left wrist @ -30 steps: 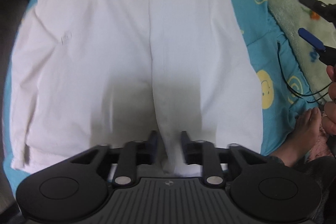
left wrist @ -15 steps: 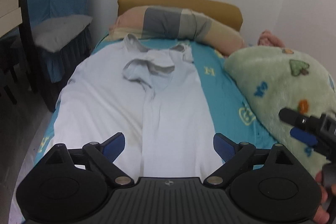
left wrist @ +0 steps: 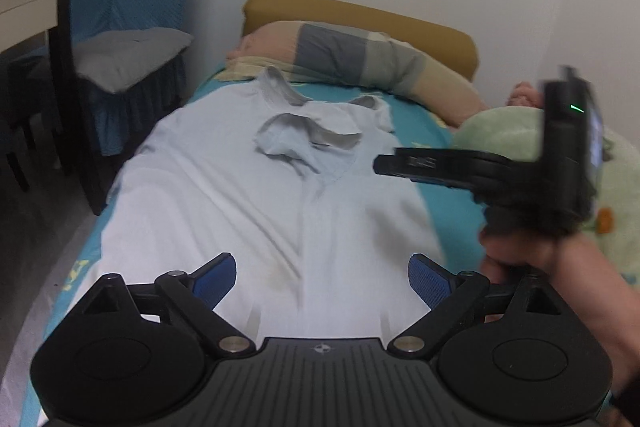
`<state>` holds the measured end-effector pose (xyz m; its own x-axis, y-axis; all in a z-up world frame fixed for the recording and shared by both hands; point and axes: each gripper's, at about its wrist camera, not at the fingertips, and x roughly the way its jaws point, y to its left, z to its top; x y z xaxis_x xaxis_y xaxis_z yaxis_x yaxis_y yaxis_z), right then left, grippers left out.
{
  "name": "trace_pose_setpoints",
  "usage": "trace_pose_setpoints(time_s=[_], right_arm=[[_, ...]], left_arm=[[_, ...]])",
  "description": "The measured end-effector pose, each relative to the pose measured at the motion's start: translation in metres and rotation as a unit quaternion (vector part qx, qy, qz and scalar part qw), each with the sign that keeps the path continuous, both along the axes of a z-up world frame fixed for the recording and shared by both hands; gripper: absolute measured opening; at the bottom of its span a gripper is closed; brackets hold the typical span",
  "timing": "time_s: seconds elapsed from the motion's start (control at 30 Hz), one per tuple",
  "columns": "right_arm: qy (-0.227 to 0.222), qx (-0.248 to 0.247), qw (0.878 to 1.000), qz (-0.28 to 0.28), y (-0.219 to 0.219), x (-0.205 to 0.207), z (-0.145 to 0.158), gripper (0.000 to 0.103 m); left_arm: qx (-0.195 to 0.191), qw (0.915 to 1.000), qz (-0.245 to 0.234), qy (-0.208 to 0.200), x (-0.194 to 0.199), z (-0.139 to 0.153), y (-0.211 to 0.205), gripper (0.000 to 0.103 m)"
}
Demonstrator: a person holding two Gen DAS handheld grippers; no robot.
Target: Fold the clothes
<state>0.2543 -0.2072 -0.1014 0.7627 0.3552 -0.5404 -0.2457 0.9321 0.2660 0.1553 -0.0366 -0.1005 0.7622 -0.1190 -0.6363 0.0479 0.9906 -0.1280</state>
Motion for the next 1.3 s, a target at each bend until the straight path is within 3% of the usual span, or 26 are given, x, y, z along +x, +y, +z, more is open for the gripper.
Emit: trace_pose_setpoints(time_s=[0.17,0.27,0.47,0.6,0.77,0.93,1.2,1.3], right_arm=[[0.012,-0.082,0.997,0.005,0.040,0.077,-0.039,0.045],[0.007,-0.136,0.991,-0.003,0.053,0.115,-0.052,0.040],[-0.028,-0.171,0.985,0.001,0.077,0.176,-0.035,0.038],[-0.050,-0.153,0.987,0.025,0.112,0.203,-0.009,0.036],[-0.089,-0.123,0.988,0.034,0.135,0.200,0.023,0.038],[-0.063,-0.156,0.984,0.063,0.128,0.175,0.010,0.068],[-0.019,-0.182,0.966,0.184,0.123,0.113,-0.033,0.068],[-0.005,-0.200,0.958,0.205,0.132,0.102,-0.045,0.068]], left_arm=[[-0.030,0.9991,0.026,0.017,0.028,-0.021,0.023,0.094],[-0.042,0.9982,0.040,0.013,0.034,-0.025,0.034,0.094],[-0.080,0.9938,0.070,0.032,0.046,-0.039,0.053,0.094],[-0.084,0.9921,0.083,0.041,0.050,-0.044,0.059,0.094],[-0.082,0.9913,0.097,0.034,0.047,-0.038,0.064,0.094],[-0.080,0.9900,0.111,0.032,0.042,-0.029,0.071,0.094],[-0.104,0.9839,0.143,0.027,0.029,-0.018,0.092,0.094],[-0.112,0.9819,0.151,0.021,0.028,-0.014,0.097,0.094]])
